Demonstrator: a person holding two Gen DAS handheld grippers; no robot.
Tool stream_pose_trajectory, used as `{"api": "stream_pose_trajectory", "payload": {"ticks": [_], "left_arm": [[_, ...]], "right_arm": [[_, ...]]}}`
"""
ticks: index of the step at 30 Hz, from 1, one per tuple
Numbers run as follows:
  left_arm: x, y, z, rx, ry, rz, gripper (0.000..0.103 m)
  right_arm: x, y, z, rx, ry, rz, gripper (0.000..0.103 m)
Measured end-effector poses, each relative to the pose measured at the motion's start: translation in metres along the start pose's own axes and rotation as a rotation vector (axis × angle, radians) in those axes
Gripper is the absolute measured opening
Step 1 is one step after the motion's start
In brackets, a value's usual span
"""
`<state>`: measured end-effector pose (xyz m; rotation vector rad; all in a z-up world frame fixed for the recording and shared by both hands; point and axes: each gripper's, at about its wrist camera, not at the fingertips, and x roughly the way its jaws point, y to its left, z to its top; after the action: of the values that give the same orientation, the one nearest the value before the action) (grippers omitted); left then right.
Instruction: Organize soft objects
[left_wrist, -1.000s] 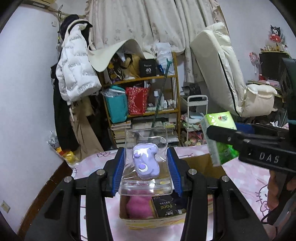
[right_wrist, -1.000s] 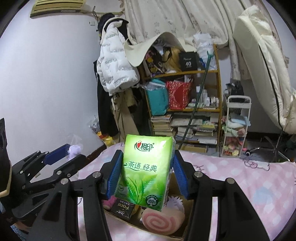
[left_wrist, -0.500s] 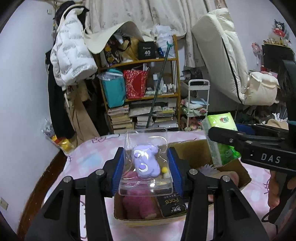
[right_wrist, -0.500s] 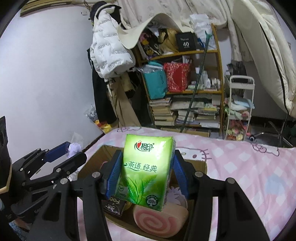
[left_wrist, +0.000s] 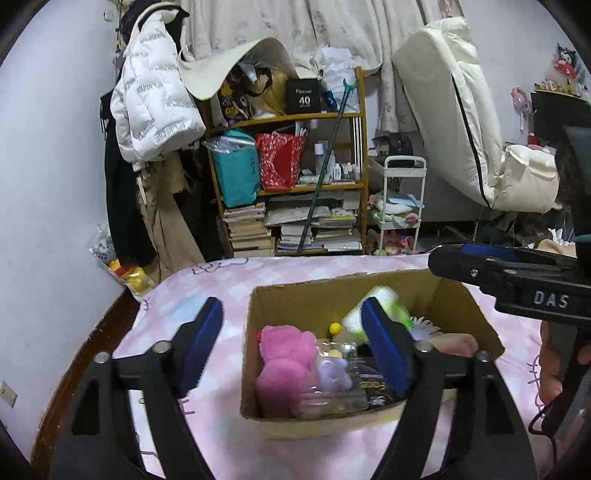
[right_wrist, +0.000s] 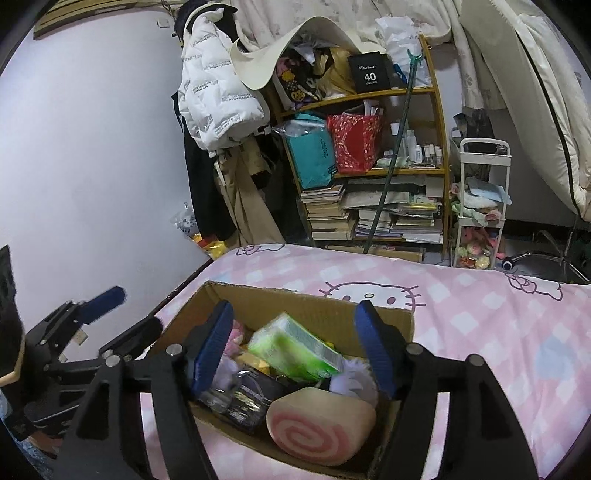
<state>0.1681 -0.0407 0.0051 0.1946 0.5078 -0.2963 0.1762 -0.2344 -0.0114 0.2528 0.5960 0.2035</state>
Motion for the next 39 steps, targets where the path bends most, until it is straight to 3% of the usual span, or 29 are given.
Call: {"api": "stream_pose_trajectory", "payload": {"ticks": [2, 6, 11, 24, 31, 39], "left_arm": [[-0.015, -0.001, 0.003, 0.007, -0.031, 0.018, 0.084], [-0.039, 0.000, 0.008, -0.015, -0.059, 0.028, 0.095], [-0.063, 0.001, 0.009, -0.013, -0.073, 0.065, 0.100], [-0.113, 0.012, -0.003, -0.027, -0.083, 0.163, 0.102], [-0.137, 0.015, -0.014, -0.037, -0.078, 0.189, 0.102], [-0.159, 0.013, -0.030, -0.062, -0.084, 0.209, 0.102]], "right_arm": [[-0.007, 0.000, 0.001, -0.009, -0.006, -0.018, 0.084], [-0.026, 0.000, 0.002, -0.006, -0.029, -0.036, 0.089], [-0.055, 0.004, 0.004, -0.014, -0.067, -0.065, 0.102], [-0.121, 0.022, -0.004, -0.060, -0.121, -0.116, 0.103], [-0.151, 0.028, -0.023, -0.067, -0.199, -0.126, 0.103], [-0.165, 0.029, -0.039, -0.061, -0.212, -0.126, 0.103]]}}
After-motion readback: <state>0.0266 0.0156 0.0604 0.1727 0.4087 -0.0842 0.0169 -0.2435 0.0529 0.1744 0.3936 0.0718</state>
